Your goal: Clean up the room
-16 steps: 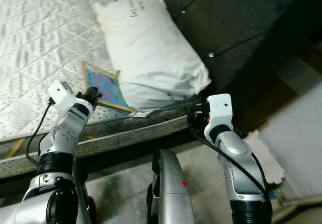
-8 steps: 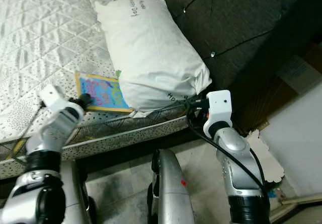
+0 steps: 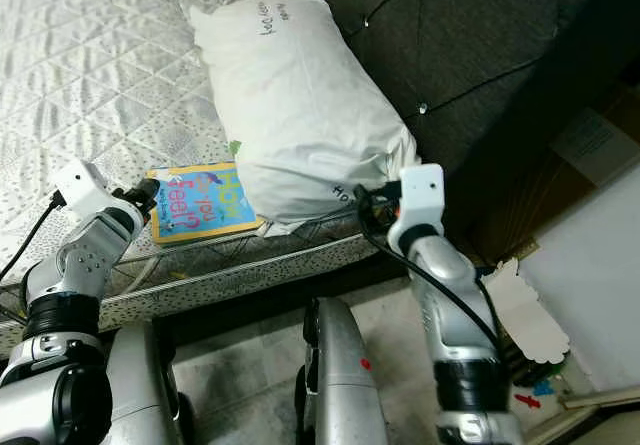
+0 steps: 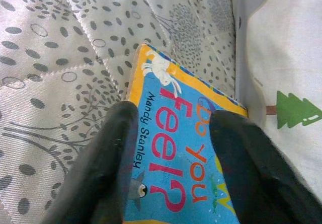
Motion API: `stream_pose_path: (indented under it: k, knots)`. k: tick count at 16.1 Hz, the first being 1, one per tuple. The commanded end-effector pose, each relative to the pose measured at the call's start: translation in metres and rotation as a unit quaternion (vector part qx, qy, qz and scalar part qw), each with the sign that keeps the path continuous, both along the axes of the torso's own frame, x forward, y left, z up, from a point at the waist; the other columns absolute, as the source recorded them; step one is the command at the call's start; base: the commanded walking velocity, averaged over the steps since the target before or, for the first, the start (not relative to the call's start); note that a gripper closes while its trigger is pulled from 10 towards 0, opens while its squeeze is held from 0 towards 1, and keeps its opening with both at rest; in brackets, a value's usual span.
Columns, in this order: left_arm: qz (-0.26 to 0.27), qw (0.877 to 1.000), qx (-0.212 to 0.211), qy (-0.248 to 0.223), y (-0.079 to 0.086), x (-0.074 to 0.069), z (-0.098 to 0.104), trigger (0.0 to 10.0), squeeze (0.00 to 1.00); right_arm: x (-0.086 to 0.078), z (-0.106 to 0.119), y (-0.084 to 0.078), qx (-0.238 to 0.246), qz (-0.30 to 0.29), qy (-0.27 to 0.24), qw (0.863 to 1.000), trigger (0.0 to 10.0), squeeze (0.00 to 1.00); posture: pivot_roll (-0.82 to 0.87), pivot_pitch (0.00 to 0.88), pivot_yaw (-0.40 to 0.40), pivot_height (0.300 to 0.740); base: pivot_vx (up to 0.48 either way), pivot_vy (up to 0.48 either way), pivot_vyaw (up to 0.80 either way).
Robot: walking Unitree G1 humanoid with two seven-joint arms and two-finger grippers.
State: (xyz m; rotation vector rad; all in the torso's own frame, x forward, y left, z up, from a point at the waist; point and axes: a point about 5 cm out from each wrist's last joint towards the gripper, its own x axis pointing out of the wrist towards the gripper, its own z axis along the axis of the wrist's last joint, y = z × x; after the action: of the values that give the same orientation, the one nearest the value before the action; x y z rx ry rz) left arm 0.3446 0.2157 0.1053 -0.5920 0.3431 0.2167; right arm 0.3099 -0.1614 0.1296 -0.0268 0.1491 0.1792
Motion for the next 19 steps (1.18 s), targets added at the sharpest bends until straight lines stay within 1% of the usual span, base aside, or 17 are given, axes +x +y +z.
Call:
stream_pose_path:
  k: [1,2,3,4,6,8,9,10,11,12,13,14,15,16,17,18,19]
  knots:
    - [-0.008,1.000,0.008,-0.005,-0.002,0.003,0.005,10.0,1.00,0.004,0.000,0.001,0.004,-0.007,-0.006,1.000,10.0,0.00,-0.13,0.018,-0.117,0.529,0.000,0.000,0.00]
    - [-0.005,1.000,0.015,-0.010,0.001,0.003,0.008,10.0,1.00,0.007,0.000,0.005,0.010,-0.005,-0.009,1.000,10.0,0.00,-0.13,0.006,-0.110,0.529,0.000,0.000,0.00]
    - [0.013,0.999,0.032,-0.023,0.009,0.000,0.012,10.0,1.00,0.012,0.001,0.013,0.020,-0.001,-0.017,1.000,10.0,0.00,-0.11,0.000,-0.096,0.529,0.000,0.000,0.00]
    - [0.023,0.998,0.049,-0.029,0.014,-0.002,0.014,10.0,1.00,0.015,0.002,0.017,0.026,0.001,-0.021,0.999,10.0,0.00,-0.10,0.000,-0.091,0.529,0.000,0.000,0.00]
    - [0.035,0.995,0.091,-0.035,0.018,-0.013,0.013,10.0,1.00,0.024,0.002,0.027,0.040,0.004,-0.028,0.999,10.0,0.00,-0.06,0.000,-0.077,0.529,0.000,0.000,0.00]
    - [0.044,0.989,0.136,-0.040,0.015,-0.031,0.008,10.0,1.00,0.029,0.001,0.039,0.060,0.028,-0.029,0.997,10.0,0.00,-0.03,0.000,-0.070,0.529,0.000,0.000,0.00]
    - [0.048,0.981,0.183,-0.040,0.014,-0.041,0.005,10.0,1.00,0.032,-0.001,0.047,0.068,0.041,-0.027,0.996,10.0,0.00,-0.01,0.000,-0.068,0.529,0.000,0.000,0.00]
    - [0.050,0.975,0.213,-0.038,0.014,-0.046,0.003,10.0,1.00,0.034,-0.001,0.050,0.080,0.045,-0.029,0.995,10.0,0.00,0.01,0.000,-0.070,0.529,0.000,0.000,0.00]
    - [0.055,0.963,0.261,-0.030,0.014,-0.057,0.001,10.0,1.00,0.039,0.002,0.054,0.089,0.039,-0.039,0.995,10.0,0.00,0.02,0.000,-0.070,0.529,0.000,0.000,0.00]
    - [0.055,0.961,0.268,-0.033,0.013,-0.059,0.000,10.0,1.00,0.041,0.002,0.054,0.088,0.031,-0.044,0.995,10.0,0.00,0.03,0.000,-0.069,0.529,0.000,0.000,0.00]
    - [0.053,0.958,0.280,-0.033,0.012,-0.060,0.000,10.0,1.00,0.044,0.003,0.055,0.100,0.025,-0.046,0.994,10.0,0.00,0.03,0.000,-0.069,0.529,0.000,0.000,0.00]
    - [0.050,0.954,0.294,-0.043,0.010,-0.058,0.003,10.0,1.00,0.046,0.004,0.056,0.102,0.028,-0.051,0.993,10.0,0.00,0.04,0.000,-0.070,0.529,0.000,0.000,0.00]
    - [0.045,0.950,0.305,-0.049,0.008,-0.057,0.003,10.0,0.69,0.045,0.002,0.058,0.104,0.030,-0.055,0.993,10.0,0.00,0.03,0.000,-0.066,0.529,0.000,0.000,0.00]
    - [0.039,0.949,0.307,-0.062,0.006,-0.053,0.006,10.0,0.00,0.045,0.003,0.061,0.107,0.034,-0.059,0.992,10.0,0.00,0.03,0.000,-0.062,0.529,0.000,0.000,0.00]
    - [0.024,0.938,0.336,-0.085,0.002,-0.050,0.009,10.0,0.00,0.045,0.001,0.063,0.110,0.042,-0.065,0.991,10.0,0.00,0.02,0.000,-0.050,0.529,0.000,0.000,0.00]
    - [0.014,0.928,0.358,-0.101,-0.002,-0.047,0.013,10.0,0.00,0.045,0.004,0.064,0.125,0.046,-0.076,0.988,10.0,0.00,0.02,0.000,-0.047,0.529,0.000,0.000,0.00]
    - [-0.021,0.928,0.346,-0.133,-0.011,-0.047,0.014,10.0,0.00,0.043,0.005,0.065,0.132,0.053,-0.089,0.986,10.0,0.00,0.01,0.000,-0.031,0.539,0.000,0.000,0.00]
